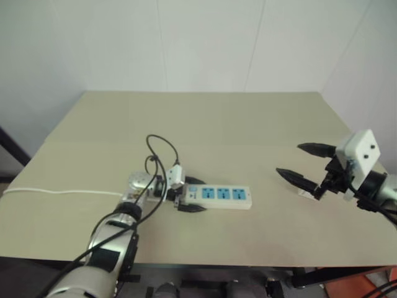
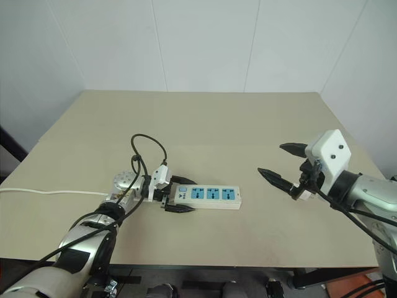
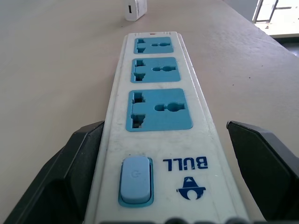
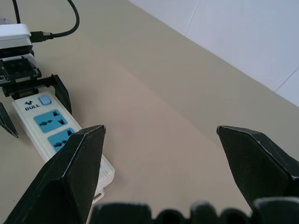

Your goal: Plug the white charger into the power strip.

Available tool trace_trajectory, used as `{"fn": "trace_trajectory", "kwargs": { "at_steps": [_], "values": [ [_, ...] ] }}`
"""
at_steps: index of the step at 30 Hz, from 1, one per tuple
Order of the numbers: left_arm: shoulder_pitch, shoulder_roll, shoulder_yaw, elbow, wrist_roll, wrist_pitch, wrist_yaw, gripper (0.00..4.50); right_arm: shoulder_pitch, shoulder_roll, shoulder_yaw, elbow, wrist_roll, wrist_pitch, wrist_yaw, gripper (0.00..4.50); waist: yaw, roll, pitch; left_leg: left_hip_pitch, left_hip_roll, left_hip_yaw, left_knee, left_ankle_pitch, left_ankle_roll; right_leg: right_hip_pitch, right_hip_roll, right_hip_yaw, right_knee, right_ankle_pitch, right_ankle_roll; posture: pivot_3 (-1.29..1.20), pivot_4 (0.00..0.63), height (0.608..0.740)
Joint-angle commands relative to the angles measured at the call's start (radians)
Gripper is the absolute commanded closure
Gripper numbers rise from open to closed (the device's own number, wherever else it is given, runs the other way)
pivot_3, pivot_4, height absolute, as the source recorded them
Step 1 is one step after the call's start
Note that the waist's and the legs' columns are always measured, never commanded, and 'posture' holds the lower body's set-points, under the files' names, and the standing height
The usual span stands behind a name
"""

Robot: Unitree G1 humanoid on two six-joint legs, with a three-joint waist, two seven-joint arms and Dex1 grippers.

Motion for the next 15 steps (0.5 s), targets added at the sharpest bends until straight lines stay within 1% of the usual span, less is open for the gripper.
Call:
{"fn": "trace_trajectory", "kwargs": {
  "at_steps": [1,10,15],
  "values": [
    [-0.004,0.028,0.011,0.01,-0.004,-0.022,-0.011,0.04,-0.009,-0.013,-0.038,-0.028,0.021,0.001,-0.005,0.0,-0.001,0.0,0.0,0.0,0.0,0.0,0.0,0.0,0.0,0.0,0.0,0.0,0.0,0.0,0.0,0.0,0.15,0.74],
    [-0.013,0.049,0.026,0.018,-0.009,-0.016,-0.021,0.04,-0.024,-0.009,-0.019,-0.016,0.029,-0.008,-0.006,0.0,0.002,0.0,0.0,0.0,0.0,0.0,0.0,0.0,0.0,0.0,0.0,0.0,0.0,0.0,0.0,0.0,0.15,0.74],
    [-0.003,0.025,0.02,0.032,-0.002,-0.009,-0.018,0.04,-0.022,-0.017,-0.031,-0.02,0.039,0.001,-0.002,0.0,0.002,0.0,0.0,0.0,0.0,0.0,0.0,0.0,0.0,0.0,0.0,0.0,0.0,0.0,0.0,0.0,0.15,0.74]
  ]
}}
